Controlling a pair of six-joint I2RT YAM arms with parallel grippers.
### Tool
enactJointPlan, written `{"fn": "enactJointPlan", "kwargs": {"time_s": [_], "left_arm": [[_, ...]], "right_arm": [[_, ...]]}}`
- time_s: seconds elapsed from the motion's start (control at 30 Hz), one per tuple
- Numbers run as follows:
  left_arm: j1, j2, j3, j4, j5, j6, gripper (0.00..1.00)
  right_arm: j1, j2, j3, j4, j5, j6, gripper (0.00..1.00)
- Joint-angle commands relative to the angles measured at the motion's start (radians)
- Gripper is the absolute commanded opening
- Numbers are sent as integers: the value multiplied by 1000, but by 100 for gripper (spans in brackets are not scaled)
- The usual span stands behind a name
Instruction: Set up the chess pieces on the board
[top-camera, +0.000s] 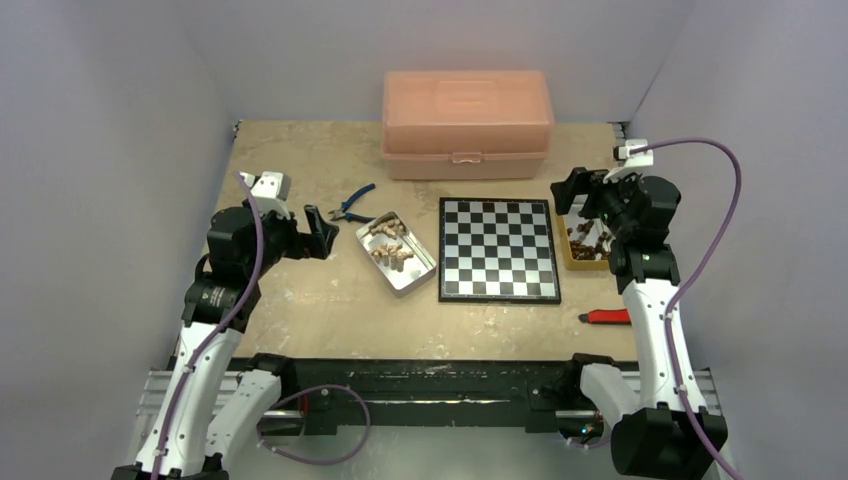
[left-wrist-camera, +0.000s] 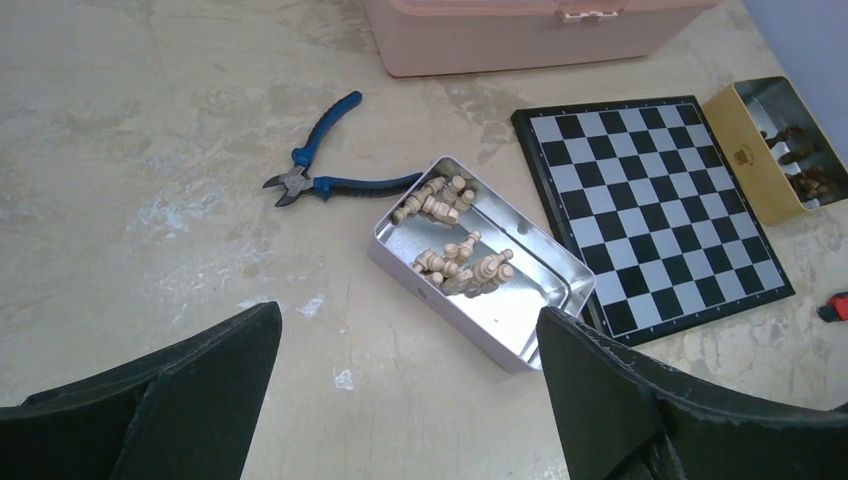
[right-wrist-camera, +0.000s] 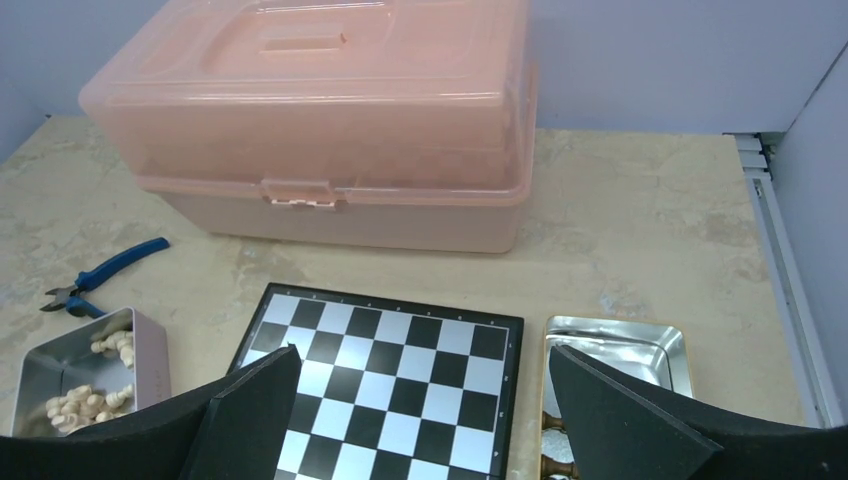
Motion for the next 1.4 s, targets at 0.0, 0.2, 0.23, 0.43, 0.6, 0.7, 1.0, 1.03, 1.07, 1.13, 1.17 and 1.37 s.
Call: {"fn": "enactJointPlan", "kwargs": {"time_s": [0.0, 0.2, 0.23, 0.43, 0.6, 0.7, 1.0, 1.03, 1.07, 1.13, 1.17, 1.37], "left_arm": [[-3, 0, 5, 31, 82, 13, 100], [-3, 10, 5, 40, 127, 9, 100], [-3, 12, 4, 40, 131, 8, 100], [-3, 59, 4, 53, 173, -14, 100], [-4, 135, 30, 32, 216, -46, 96], [-32, 174, 42, 10, 186, -41, 94], [-243, 353, 171, -148, -57, -10, 80], [-275, 376, 199, -172, -94, -6, 78], [-302, 407, 222, -193, -130, -3, 76], [-354, 472, 281, -240, -188, 5, 70], [-377, 505, 305, -257, -224, 6, 68], [-446, 636, 368, -245, -302, -5, 49]], "right_arm": [[-6, -13, -2, 48, 9, 13, 99], [-8, -12, -8, 52, -2, 25, 99], [-9, -14, -8, 52, -2, 25, 99], [-12, -44, -48, 56, -146, -132, 99], [-12, -59, -80, 17, -367, -292, 99], [-9, -25, -60, -77, -541, -458, 99], [-6, 75, 16, -286, -579, -621, 99], [-6, 78, 17, -292, -585, -625, 99], [-6, 81, 19, -303, -597, -637, 99], [-6, 79, 17, -315, -621, -661, 99], [-6, 74, 11, -316, -633, -671, 99], [-7, 37, -13, -349, -691, -769, 99]]}}
